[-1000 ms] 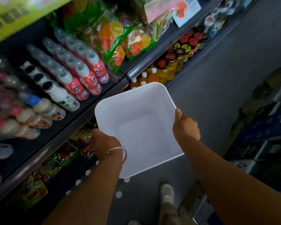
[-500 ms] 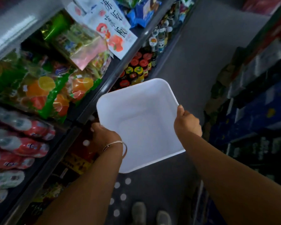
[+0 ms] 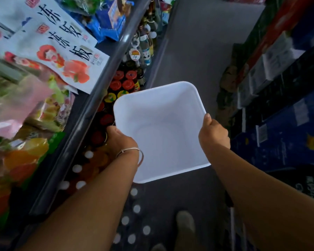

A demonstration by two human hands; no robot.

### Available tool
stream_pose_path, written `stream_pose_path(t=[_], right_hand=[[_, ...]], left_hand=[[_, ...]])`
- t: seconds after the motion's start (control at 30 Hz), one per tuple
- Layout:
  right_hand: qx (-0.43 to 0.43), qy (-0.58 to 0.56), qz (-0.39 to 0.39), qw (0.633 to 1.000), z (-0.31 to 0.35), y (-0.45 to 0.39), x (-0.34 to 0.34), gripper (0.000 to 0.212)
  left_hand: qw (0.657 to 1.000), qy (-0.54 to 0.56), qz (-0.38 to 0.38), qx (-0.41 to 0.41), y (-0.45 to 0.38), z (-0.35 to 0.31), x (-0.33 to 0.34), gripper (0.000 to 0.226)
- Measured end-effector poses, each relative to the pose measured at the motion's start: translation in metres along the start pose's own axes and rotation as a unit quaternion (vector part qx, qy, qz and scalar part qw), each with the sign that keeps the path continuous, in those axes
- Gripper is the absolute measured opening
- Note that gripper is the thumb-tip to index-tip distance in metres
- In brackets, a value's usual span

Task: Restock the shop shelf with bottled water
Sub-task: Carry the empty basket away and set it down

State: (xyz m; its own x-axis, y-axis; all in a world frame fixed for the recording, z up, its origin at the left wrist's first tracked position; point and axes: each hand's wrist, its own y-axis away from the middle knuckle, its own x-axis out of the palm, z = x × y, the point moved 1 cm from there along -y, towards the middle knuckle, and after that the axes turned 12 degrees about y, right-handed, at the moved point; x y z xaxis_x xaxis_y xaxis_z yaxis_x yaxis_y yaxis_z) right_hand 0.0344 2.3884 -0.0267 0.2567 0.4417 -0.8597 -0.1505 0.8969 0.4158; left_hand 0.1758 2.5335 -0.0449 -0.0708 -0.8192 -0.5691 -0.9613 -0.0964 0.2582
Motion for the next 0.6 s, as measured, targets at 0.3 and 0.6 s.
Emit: stream_pose_path(t=[0.3, 0.6], right_hand=[[0.075, -0.050, 0.023, 0.996, 0.019, -0.126, 0.062, 0.055], [0.124, -0.083, 0.045, 0.988, 0.034, -0.223, 0.142, 0.058]], left_hand=[[0.996, -0.048, 0.075, 0.020, -0.074, -0.013, 0.132, 0.033], [0.987, -0.114, 0.105, 0.038, -0.168, 0.025, 0.252, 0.032]])
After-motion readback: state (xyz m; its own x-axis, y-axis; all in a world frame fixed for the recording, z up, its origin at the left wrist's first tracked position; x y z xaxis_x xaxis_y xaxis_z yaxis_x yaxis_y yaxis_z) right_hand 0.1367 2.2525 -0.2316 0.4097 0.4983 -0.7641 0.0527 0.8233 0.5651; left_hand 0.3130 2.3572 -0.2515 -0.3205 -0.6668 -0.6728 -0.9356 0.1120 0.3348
